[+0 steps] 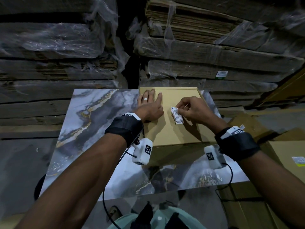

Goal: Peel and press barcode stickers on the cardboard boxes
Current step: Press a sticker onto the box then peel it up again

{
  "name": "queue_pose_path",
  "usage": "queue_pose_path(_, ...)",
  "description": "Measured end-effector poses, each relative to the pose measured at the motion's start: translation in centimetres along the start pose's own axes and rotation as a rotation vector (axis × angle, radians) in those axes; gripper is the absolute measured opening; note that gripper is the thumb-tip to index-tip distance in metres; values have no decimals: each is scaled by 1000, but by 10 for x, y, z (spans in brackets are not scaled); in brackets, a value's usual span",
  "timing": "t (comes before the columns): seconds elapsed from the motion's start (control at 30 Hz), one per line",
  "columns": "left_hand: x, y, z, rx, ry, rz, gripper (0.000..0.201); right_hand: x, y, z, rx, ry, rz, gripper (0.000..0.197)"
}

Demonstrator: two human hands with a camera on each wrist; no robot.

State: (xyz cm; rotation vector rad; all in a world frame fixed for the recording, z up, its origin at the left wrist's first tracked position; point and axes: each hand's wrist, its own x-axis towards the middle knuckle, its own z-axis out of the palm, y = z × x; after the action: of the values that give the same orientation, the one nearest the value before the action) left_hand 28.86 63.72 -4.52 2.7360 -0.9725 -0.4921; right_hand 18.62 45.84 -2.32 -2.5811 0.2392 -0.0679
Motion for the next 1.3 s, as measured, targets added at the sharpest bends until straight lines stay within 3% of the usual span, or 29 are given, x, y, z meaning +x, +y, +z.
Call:
queue_pose_path(0.3,2,-1,2,4,8,-4,62,-4,4,2,237,5,126,9)
queue_pose_path(0.57,2,-1,2,17,7,5,62,-22,12,15,472,143,151,10)
queue_pose_path(1.03,2,-3,2,4,7,14,63,-22,2,33,534,342,204,12)
queue_pose_path(1.23,3,-3,3,11,14,5,62,-31,10,31,659,376,227,13)
queue_pose_path(1.3,2,-2,3,11,13,10,62,-35,18,26,596,344,261,17)
